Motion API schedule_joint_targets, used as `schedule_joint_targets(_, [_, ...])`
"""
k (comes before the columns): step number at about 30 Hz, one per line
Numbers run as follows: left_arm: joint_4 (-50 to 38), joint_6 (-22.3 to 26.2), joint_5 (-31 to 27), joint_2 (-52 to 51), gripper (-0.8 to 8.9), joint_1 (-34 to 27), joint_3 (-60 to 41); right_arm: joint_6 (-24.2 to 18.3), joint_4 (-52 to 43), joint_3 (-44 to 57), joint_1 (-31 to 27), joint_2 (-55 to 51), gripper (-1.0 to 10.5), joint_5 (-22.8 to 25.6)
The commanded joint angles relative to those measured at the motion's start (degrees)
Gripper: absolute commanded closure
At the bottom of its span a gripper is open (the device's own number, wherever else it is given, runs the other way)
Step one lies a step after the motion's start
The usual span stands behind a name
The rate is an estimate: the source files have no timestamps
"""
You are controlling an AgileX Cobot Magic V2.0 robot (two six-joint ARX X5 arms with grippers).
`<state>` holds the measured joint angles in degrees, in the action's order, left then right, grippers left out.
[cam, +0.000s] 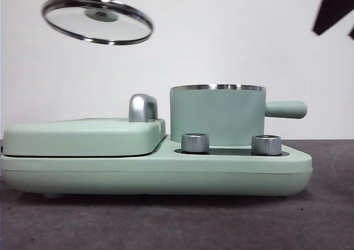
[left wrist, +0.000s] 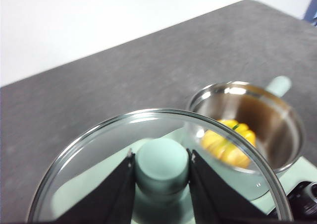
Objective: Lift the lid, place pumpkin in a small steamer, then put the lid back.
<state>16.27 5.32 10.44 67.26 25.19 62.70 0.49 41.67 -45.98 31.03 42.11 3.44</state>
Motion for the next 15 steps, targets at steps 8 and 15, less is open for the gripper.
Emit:
schedule_joint_targets(8, [-11.76, 0.17, 0.31, 6.51, 8.04, 6.64, 0.90, 1.09, 3.56, -0.20, 0.28, -8.66, 5.7, 2.58])
schedule_joint_targets(15, [-22.36, -0.13, 0.31, 13.07, 8.04, 10.29, 1.01, 2.67, 7.58, -0.20, 0.28, -10.51, 5.7, 2.58])
